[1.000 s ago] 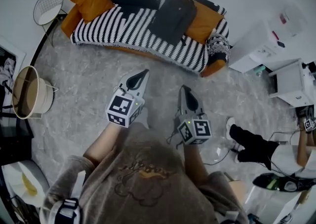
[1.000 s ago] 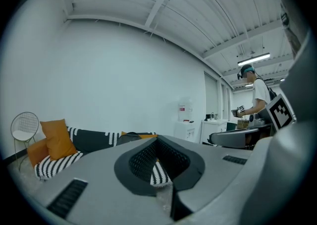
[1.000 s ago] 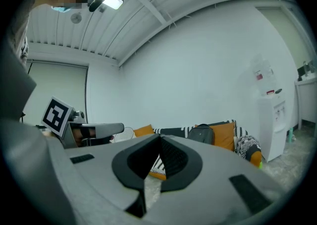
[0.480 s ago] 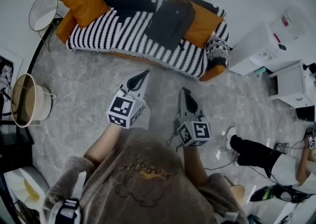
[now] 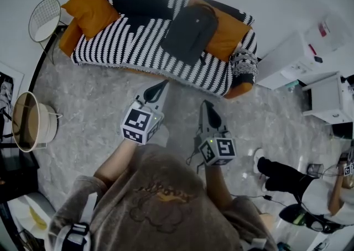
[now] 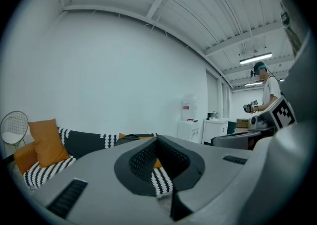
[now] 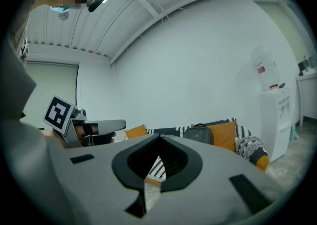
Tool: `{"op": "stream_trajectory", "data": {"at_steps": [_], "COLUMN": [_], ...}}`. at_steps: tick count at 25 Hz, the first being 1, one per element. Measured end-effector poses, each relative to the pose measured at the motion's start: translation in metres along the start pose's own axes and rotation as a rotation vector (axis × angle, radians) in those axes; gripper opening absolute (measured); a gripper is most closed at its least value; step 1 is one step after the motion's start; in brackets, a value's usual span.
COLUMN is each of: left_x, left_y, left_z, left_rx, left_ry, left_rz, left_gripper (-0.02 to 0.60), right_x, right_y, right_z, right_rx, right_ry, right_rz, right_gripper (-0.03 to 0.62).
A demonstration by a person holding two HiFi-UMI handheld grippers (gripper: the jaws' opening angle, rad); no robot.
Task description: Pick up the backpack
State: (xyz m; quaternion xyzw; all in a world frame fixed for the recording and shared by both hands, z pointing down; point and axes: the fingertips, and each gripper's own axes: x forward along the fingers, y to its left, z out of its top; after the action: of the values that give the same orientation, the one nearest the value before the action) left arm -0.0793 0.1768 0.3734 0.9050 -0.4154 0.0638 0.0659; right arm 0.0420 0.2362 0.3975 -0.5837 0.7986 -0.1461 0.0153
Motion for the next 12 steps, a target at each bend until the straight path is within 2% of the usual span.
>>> {"op": "stream_trajectory", "data": {"at_steps": [12], "left_x": [0.078], "left_y": [0.047], "left_z": [0.024], "left_rx": [0.011], "left_ry": [0.01], "left_rz": [-0.082], "left_gripper": [0.002], "right_x": [0.079], "right_y": [-0.027], "right_z": [0.032], "right_rx": [0.002], "right_ry": [-0.005], "right_rz": [-0.062], "right_gripper": [0.0]}}
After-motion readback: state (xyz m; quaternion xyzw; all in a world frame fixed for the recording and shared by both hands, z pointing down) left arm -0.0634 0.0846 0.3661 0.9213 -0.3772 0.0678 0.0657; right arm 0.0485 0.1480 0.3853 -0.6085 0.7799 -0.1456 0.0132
